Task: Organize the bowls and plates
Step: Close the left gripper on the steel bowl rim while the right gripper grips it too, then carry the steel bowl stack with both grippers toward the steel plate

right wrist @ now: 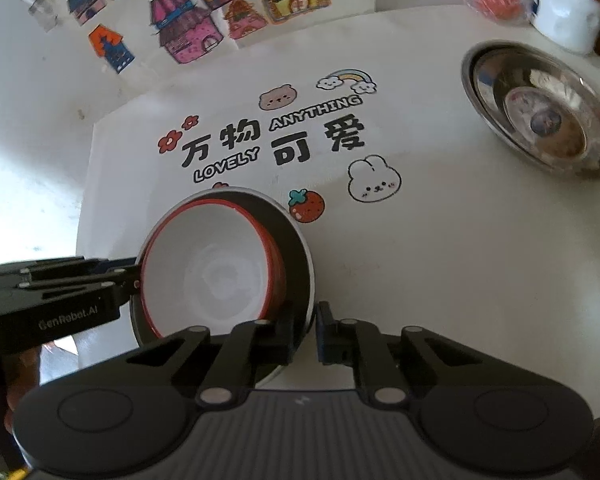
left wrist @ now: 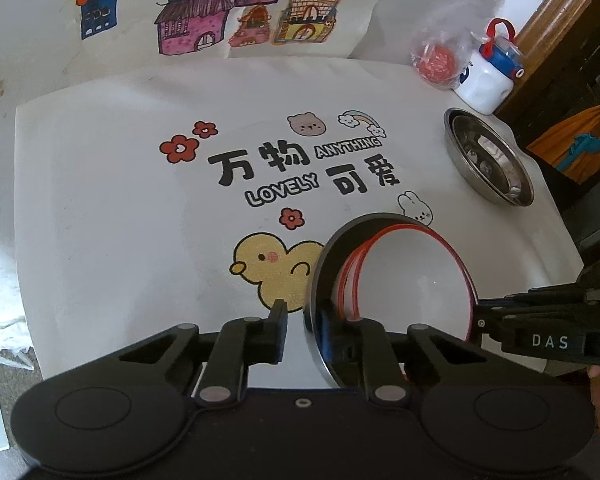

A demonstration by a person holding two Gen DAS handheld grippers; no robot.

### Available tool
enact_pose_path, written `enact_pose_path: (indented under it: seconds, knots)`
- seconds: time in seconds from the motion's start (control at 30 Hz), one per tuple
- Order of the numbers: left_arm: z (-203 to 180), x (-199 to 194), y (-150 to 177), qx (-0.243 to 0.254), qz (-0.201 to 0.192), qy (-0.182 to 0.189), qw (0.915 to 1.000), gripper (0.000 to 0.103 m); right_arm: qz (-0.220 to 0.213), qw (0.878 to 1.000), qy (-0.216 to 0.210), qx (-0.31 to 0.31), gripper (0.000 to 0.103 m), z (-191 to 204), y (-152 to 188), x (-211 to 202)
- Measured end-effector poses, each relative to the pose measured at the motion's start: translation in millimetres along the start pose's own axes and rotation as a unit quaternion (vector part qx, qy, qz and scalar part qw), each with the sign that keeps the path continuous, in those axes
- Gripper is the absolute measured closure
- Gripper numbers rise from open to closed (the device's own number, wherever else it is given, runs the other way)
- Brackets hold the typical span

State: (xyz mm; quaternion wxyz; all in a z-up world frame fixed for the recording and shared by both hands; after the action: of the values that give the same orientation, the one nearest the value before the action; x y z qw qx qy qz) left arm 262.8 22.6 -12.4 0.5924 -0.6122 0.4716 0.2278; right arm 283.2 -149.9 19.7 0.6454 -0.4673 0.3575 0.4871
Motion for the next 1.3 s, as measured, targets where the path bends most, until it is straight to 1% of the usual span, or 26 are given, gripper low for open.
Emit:
enact_pose_path:
  seconds: [0.03, 0.1, 0.23, 0.47, 0.7, 0.93, 1.3]
  knots:
    - [0, 0, 0, 0.0, 0.0, 0.002, 1.0, 0.086, 0.0, 1.0, -0.001, -0.001, 0.091, 0, 0, 0]
    - [-1, 0, 1, 0.001, -0.003, 0.008, 1.0, 0.094, -0.001, 1.0, 0.001, -0.001, 0.091, 0, 1, -1]
    - [-4, 0, 0, 0.001, 0.004, 0.006, 1.0, 0.095, 0.0, 1.0, 0.008, 0.001, 0.092, 2, 2, -1]
    - [-4, -1, 4, -0.01, 0.015, 0.01, 0.9998, 0.095, 0.01, 1.0, 0.0, 0.021, 0.092, -1, 5, -2]
    - [-10, -2, 5, -0.009, 0.021, 0.016, 0.9996, 0.096, 0.013, 1.0, 0.009, 0.019, 0.092, -3, 10, -6]
    - [-21, 0, -2, -0.001, 0.02, 0.022, 0.9996, 0.096, 0.007, 1.0, 0.014, 0.023, 0.092, -12, 9, -14]
    - [-42, 10, -23, 0.011, 0.014, 0.036, 0.9992, 0.096, -0.014, 0.999, 0.015, 0.042, 0.092, -36, -7, -28]
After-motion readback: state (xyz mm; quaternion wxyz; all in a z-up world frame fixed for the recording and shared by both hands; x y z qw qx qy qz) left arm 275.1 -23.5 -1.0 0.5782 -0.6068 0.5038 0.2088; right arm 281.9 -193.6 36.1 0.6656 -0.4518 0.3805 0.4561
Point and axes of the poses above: each gripper's, at about its wrist camera, not at the fingertips, and x roughly the way its jaws point, z to its left, y to its underside, the point moved 5 cm from there along x, roughly the way its jaws point, and after that the axes turned 14 degrees about x, right-handed, at the moved point
